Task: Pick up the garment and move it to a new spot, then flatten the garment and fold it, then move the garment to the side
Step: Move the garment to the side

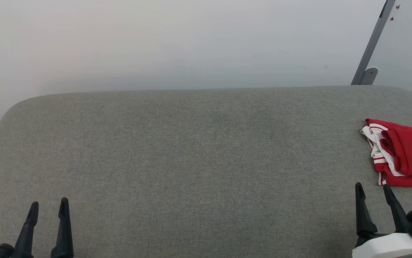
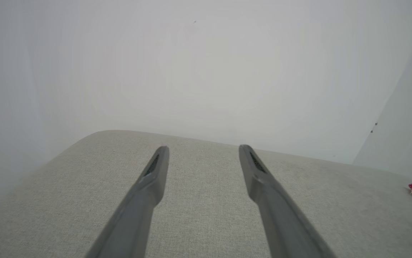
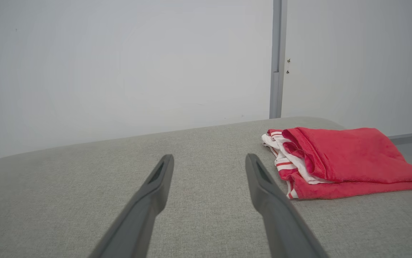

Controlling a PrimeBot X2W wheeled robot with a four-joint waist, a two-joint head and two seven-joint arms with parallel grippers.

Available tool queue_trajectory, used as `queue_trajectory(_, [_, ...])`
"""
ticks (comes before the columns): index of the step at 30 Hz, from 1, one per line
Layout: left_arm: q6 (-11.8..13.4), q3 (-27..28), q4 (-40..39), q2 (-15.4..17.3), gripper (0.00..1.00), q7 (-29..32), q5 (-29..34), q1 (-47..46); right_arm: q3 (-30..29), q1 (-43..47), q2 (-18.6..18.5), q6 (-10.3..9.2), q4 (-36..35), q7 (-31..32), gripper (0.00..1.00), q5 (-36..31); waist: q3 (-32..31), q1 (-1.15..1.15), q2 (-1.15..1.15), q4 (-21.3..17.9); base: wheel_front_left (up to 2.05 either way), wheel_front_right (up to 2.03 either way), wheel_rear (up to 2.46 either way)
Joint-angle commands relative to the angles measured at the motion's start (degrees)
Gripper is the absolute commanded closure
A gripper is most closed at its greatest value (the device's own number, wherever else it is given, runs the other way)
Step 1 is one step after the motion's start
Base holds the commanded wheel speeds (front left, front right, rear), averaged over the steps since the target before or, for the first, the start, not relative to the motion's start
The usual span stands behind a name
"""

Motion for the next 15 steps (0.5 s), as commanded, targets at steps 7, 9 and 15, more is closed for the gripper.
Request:
queue_trajectory(7, [-0.17, -0.71, 0.64, 0.54, 0.0, -0.26, -0.2, -0.54, 0.87, 0.33, 0.18, 0.0, -0.96, 0.45, 0.0, -0.86, 0.15, 0.0, 0.0, 0.03, 0.0, 0.0, 0.0])
queue_trajectory(9, [-0.17, -0.8, 0.81, 0.62, 0.0, -0.26, -0.32, -0.61, 1.22, 0.25, 0.09, 0.0, -1.17, 0.57, 0.0, -0.91, 0.15, 0.0, 0.0, 0.05, 0.0, 0.0, 0.0])
queue_trajectory(15, [-0.18, -0.87, 1.12, 0.72, 0.0, -0.27, -0.44, -0.67, 2.12, -0.04, -0.19, 0.0, -1.69, 1.11, 0.0, -1.15, 0.14, 0.0, 0.0, 0.17, 0.0, 0.0, 0.0])
